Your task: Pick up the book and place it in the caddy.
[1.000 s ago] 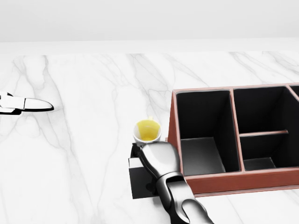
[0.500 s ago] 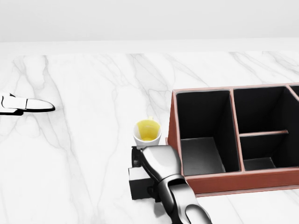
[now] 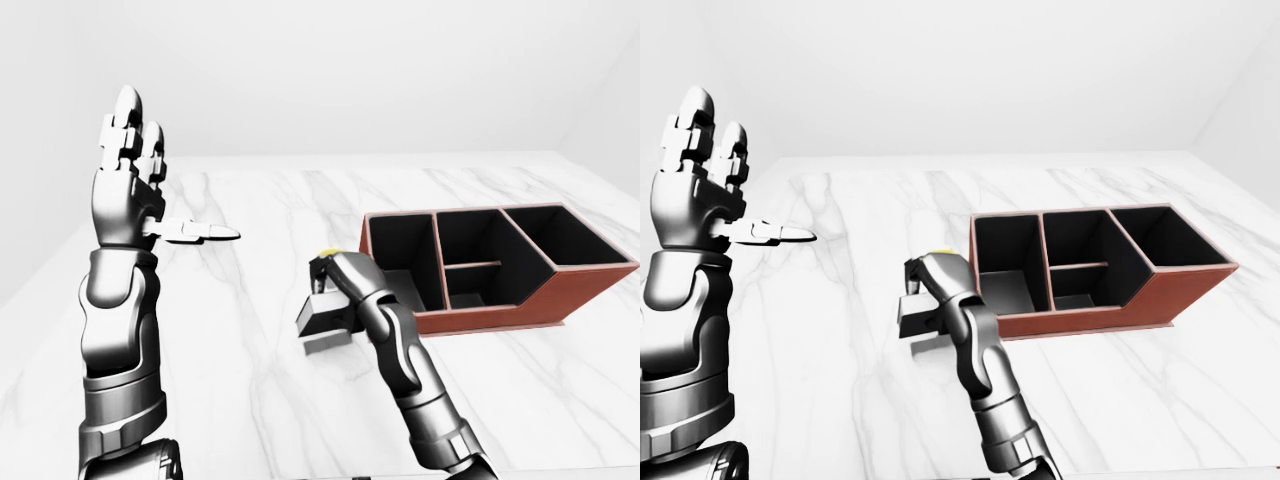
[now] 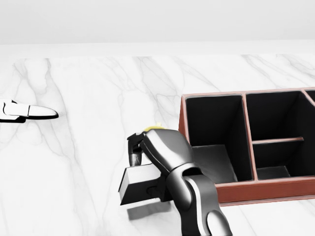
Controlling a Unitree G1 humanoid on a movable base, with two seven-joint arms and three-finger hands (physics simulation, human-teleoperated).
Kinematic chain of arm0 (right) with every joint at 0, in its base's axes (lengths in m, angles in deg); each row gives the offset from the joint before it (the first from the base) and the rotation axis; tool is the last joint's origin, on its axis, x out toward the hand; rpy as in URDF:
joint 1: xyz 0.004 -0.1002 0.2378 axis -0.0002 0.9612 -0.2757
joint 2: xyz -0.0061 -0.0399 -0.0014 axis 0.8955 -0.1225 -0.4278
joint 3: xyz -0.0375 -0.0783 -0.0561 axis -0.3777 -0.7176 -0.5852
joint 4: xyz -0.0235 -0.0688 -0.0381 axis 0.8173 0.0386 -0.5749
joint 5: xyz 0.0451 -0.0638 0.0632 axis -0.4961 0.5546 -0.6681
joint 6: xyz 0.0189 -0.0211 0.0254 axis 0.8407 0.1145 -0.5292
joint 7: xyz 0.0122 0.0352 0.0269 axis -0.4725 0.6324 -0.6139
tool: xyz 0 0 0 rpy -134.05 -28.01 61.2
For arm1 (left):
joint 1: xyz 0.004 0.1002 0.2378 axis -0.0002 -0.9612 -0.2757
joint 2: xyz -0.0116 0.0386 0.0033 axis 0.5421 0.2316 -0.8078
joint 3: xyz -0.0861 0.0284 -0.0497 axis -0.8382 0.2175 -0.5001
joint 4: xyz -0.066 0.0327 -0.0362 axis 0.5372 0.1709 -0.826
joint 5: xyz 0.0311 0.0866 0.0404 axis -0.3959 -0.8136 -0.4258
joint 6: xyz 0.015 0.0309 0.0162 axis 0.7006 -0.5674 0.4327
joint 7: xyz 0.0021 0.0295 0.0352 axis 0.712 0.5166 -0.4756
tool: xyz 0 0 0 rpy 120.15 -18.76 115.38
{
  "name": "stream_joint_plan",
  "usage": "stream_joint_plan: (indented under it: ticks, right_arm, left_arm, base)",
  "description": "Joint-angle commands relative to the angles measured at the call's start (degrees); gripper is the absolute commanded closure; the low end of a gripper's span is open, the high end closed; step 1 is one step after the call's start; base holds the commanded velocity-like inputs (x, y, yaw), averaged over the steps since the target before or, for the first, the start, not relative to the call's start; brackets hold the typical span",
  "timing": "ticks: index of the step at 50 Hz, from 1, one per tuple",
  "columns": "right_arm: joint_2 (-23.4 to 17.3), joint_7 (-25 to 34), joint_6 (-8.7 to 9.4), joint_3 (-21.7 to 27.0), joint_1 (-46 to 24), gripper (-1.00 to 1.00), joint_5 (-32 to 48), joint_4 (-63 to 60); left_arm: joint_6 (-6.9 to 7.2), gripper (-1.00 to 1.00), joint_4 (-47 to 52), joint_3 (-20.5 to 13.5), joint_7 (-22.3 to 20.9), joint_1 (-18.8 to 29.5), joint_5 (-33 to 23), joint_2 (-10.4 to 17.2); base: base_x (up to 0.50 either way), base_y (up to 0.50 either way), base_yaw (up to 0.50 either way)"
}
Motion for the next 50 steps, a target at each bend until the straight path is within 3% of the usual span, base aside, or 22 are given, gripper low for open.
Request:
stream_joint_plan:
  ticks: [1,7,14,21,31,41,50]
  right_arm:
    - [0.45,7.83,-0.01,0.49,-0.66,1.0,0.43,-13.94]
    - [0.94,14.72,-0.01,0.78,-2.15,1.0,1.61,-21.72]
    - [0.44,16.33,-0.01,1.46,-2.26,1.0,1.49,-25.02]
    - [0.77,23.47,-0.01,3.45,-8.34,1.0,2.74,-30.81]
    - [-0.68,24.83,-0.01,6.29,-14.61,1.0,3.33,-35.66]
    - [-6.49,24.83,-0.01,10.02,-17.32,1.0,0.61,-38.07]
    - [-15.02,24.83,-0.01,16.31,-23.57,1.0,-2.39,-40.73]
  left_arm:
    - [0.0,-1.0,-0.62,0.06,-0.11,-0.2,0.06,-0.08]
    - [0.0,-1.0,-0.96,0.28,-0.07,0.1,-0.18,-0.11]
    - [0.0,-1.0,-0.86,0.49,0.04,0.61,-0.25,-0.13]
    - [0.0,-1.0,-0.82,0.68,0.04,0.7,-0.39,-0.3]
    - [0.0,-1.0,-0.41,0.81,-0.05,0.75,-0.58,-0.4]
    - [0.0,-1.0,0.74,0.79,0.01,0.96,-0.7,-0.32]
    - [0.0,-1.0,3.8,1.34,0.48,1.64,-1.24,-0.62]
  base:
    - [0.0,0.0,0.0]
    - [0.0,0.0,0.0]
    - [0.0,0.0,0.0]
    - [0.0,0.0,0.0]
    - [0.0,0.0,0.0]
    - [0.0,0.0,0.0]
    - [0.0,0.0,0.0]
